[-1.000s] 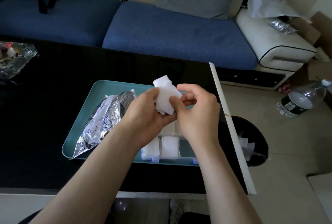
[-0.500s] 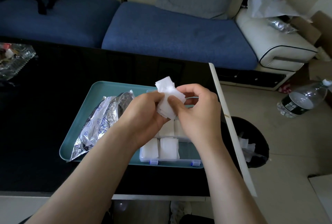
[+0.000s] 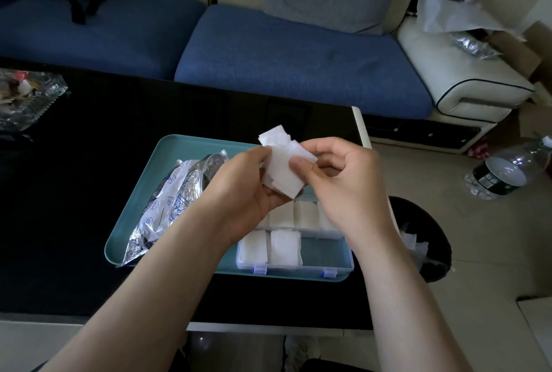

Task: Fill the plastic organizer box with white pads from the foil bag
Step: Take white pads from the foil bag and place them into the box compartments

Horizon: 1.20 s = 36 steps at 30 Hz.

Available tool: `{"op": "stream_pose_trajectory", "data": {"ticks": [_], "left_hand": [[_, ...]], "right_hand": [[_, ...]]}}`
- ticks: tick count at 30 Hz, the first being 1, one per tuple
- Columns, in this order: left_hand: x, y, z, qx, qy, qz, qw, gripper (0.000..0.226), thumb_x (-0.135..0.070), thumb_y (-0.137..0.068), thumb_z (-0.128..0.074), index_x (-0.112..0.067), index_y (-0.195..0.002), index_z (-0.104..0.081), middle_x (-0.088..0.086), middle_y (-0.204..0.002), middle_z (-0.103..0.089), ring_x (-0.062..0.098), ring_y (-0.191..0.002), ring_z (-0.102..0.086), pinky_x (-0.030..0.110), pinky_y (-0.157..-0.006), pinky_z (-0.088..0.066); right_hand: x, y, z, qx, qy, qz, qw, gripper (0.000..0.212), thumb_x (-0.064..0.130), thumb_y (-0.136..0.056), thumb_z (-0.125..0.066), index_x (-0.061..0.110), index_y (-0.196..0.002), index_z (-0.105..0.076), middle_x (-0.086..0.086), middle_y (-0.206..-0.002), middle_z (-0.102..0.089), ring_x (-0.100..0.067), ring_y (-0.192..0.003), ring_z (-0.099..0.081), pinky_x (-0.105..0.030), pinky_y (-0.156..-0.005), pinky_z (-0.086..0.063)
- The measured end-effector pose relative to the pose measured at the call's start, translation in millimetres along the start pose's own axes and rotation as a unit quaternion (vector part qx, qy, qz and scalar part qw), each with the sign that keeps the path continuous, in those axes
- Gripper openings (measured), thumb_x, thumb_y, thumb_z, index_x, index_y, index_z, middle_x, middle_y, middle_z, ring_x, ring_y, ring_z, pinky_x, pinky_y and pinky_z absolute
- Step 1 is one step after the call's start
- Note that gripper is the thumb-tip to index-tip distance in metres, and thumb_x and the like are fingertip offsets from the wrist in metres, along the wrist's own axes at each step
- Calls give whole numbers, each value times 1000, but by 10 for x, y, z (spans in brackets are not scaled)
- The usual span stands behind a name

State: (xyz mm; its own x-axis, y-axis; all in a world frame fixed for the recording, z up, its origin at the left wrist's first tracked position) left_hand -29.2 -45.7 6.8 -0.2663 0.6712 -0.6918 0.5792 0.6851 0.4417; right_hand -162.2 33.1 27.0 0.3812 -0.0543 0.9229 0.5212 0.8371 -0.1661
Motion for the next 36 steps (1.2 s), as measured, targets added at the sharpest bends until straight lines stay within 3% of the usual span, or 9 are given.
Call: {"op": "stream_pose_trajectory", "data": {"ticks": [3, 7, 10, 15, 17, 21, 25, 31, 36], "left_hand": [[6, 1, -16, 9, 10, -15, 1000, 38, -20, -114, -39, 2, -144, -46, 29, -128, -69, 40, -115, -73, 54, -100, -58], [6, 40, -42, 10, -19, -41, 999, 30, -19, -115, -37, -1, -133, -53, 29, -127, -69, 39, -109, -75, 48, -99, -60], [16, 43, -42, -7, -67, -52, 996, 30, -21, -115, -38, -5, -126, -60, 22, -125, -72, 31, -112, -74, 44, -97, -61], [18, 17, -14, -27, -67, -56, 996, 31, -20, -115, -38, -4, -133, -58, 22, -124, -72, 32, -111, -75, 44, -92, -63], [4, 6, -4, -36, -44, -64, 996, 31, -17, -115, -37, -4, -133, -59, 21, -118, -76, 33, -107, -76, 49, -96, -62], [-6, 8, 7, -37, 2, -52, 998, 25, -15, -113, -40, -6, -122, -62, 13, -99, -81, 28, -94, -79, 48, -89, -63], [14, 14, -28, 6, 52, -15, 998, 35, -16, -111, -42, 4, -135, -57, 28, -124, -72, 38, -116, -72, 50, -100, -59], [4, 36, -44, 43, 55, -1, 998, 44, -18, -108, -39, 7, -141, -54, 29, -133, -67, 40, -129, -64, 46, -108, -53], [-3, 39, -55, 10, 5, -30, 999, 36, -25, -109, -47, -1, -131, -63, 21, -121, -75, 32, -119, -71, 47, -102, -57]], "right_hand": [[-23, 7, -50, -9, 45, 11, 999, 24, 25, -86, -88, 27, -109, -80, 13, -96, -78, -5, -87, -74, -21, -72, -61], [-1, 25, -88, -12, 124, 45, 991, 30, 25, -86, -88, 28, -115, -79, 12, -104, -73, -4, -83, -70, -7, -69, -50], [21, 30, -98, -3, 146, 59, 987, 32, 23, -85, -88, 27, -114, -78, 14, -97, -72, -1, -75, -67, -5, -66, -47], [35, 48, -107, 4, 155, 47, 987, 23, 25, -84, -88, 27, -105, -77, 18, -89, -70, 8, -83, -63, -4, -64, -46], [28, 37, -82, -7, 109, 15, 994, 17, 24, -85, -87, 27, -99, -77, 15, -88, -73, 5, -82, -67, -8, -63, -50], [2, 10, -27, 9, -137, -139, 981, 18, 19, -91, -83, 27, -105, -75, 8, -93, -81, -7, -88, -77, -21, -69, -59], [-47, 24, -103, 1, -231, -208, 950, 23, 17, -90, -83, 20, -111, -76, -2, -104, -81, -19, -95, -79, -32, -80, -63], [-55, 50, -187, -30, -249, -212, 944, 24, 14, -88, -85, 12, -110, -77, -6, -103, -80, -19, -91, -80, -32, -79, -65], [-37, 49, -177, -61, -188, -168, 966, 22, 15, -86, -87, 16, -104, -75, -4, -90, -81, -19, -81, -80, -30, -68, -65]]}}
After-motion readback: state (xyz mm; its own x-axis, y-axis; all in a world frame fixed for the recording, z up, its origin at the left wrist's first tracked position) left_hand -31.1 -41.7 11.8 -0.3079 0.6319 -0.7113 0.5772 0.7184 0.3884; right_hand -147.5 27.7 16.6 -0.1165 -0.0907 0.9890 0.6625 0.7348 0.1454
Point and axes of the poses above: each hand's wrist, its own y-axis away from the middle knuckle, its own z-axis out of the back of the hand, x = y × z, the point moved 2 cm from there along -y, towards the middle knuckle
